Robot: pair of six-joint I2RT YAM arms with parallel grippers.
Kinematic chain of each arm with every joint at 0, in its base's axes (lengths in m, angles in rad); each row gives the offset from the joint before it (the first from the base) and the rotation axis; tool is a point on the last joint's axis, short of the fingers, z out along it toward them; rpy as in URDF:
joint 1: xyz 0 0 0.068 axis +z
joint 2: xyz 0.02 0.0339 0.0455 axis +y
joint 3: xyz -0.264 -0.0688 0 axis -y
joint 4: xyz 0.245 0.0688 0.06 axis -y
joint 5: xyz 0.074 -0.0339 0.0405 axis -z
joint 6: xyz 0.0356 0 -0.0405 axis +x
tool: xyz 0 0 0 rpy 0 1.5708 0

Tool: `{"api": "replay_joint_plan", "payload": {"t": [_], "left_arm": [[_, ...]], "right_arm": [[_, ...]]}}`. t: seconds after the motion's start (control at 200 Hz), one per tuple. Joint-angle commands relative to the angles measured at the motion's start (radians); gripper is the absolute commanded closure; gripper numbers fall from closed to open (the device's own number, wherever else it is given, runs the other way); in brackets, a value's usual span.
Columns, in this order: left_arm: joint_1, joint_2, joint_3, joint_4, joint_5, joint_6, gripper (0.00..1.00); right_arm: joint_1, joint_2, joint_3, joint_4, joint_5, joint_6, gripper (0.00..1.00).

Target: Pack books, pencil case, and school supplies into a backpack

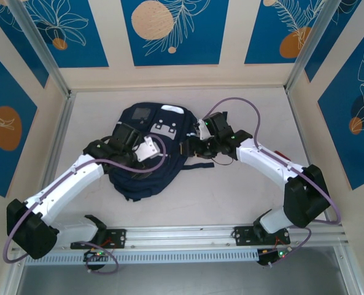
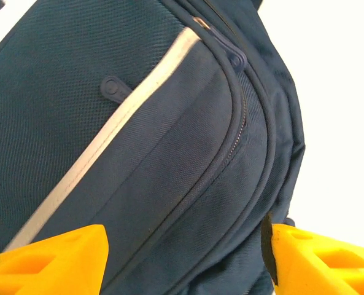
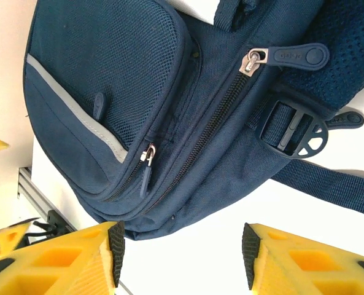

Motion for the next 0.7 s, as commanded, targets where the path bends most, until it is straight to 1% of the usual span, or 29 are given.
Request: {"api": "replay_joint_plan", "payload": {"t": [0.0, 0.095, 0.155, 0.36, 0.46, 0.56, 0.635, 0.67, 0.695], "left_arm": [[-0.008, 0.022, -0.051, 0.043, -0.010, 0.247, 0.33], [-0.004, 0.058, -0.080, 0.093, -0.066, 0.309, 0.37], [0.009, 0.079, -0.089, 0.131, -0.087, 0.330, 0.41], [0.060, 0.111, -0.069, 0.185, -0.042, 0.329, 0.53], [0.070, 0.111, -0.062, 0.184, -0.037, 0.338, 0.66], [0.074, 0.109, -0.053, 0.181, -0.034, 0.343, 0.85], [0.078, 0.101, -0.039, 0.166, -0.017, 0.335, 0.97], [0.080, 0.094, -0.033, 0.164, -0.009, 0.327, 1.00], [0.082, 0.086, -0.031, 0.165, -0.001, 0.322, 1.00]], "right_arm": [[-0.011, -0.024, -0.014, 0.011, -0.039, 0.007, 0.44], [-0.016, -0.024, -0.013, 0.013, -0.045, 0.004, 0.44], [-0.018, -0.024, -0.010, 0.014, -0.050, 0.004, 0.44], [-0.017, -0.016, -0.006, 0.018, -0.053, -0.003, 0.44], [-0.017, -0.006, -0.007, 0.020, -0.055, -0.016, 0.44], [-0.007, 0.013, 0.007, 0.023, -0.058, -0.038, 0.47], [0.012, 0.035, 0.027, 0.023, -0.055, -0.053, 0.49], [0.022, 0.047, 0.037, 0.023, -0.056, -0.056, 0.49], [0.030, 0.058, 0.045, 0.026, -0.059, -0.058, 0.50]]}}
